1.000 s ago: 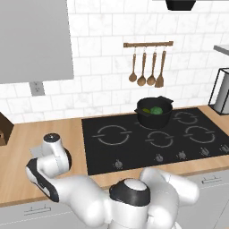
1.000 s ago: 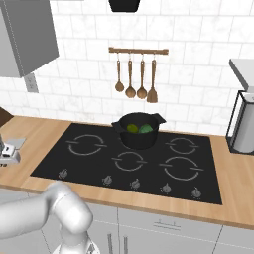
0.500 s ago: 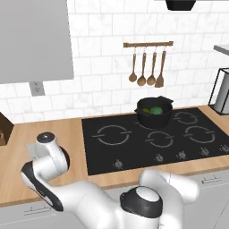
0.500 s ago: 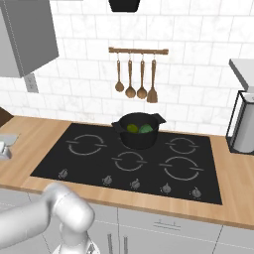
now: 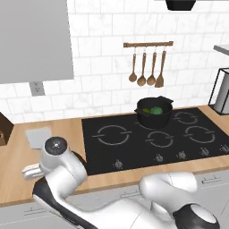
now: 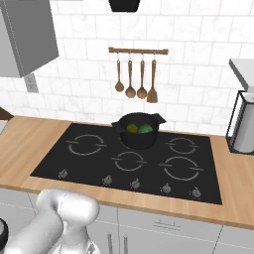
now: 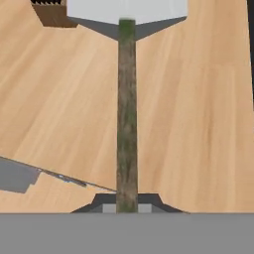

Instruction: Put the broccoli and lime in the pot. Retrieve the spatula and lightly stir the vegetables in the pot.

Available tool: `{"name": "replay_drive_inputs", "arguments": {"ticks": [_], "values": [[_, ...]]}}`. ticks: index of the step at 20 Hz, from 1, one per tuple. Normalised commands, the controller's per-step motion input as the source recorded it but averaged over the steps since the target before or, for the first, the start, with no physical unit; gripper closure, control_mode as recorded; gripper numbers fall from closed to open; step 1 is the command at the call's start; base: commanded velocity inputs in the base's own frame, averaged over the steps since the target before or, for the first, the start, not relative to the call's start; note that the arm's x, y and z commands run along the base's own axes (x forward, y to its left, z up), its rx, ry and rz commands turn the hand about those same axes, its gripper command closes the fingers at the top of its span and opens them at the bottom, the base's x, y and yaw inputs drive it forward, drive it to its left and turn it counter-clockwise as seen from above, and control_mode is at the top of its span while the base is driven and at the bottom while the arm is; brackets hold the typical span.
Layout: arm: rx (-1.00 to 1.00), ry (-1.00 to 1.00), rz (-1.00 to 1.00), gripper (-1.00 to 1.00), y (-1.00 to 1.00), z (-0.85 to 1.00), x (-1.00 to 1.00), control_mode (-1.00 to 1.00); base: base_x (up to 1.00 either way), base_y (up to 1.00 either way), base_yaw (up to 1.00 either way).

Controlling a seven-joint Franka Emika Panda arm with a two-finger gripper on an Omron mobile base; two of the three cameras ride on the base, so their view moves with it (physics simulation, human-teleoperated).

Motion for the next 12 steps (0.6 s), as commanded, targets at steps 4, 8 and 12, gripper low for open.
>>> {"name": "replay_drive_inputs", "arguments": {"ticks": [4, 8, 12], "values": [[0.35, -0.05, -0.10, 1.00, -0.46, 0.86, -0.73, -1.00, 0.00, 0.00, 0.00], [0.43, 0.01, -0.14, 1.00, -0.52, 0.88, -0.56, -1.00, 0.00, 0.00, 0.00], [0.49, 0.12, -0.17, 1.00, -0.51, 0.98, -0.41, -1.00, 0.00, 0.00, 0.00]]}}
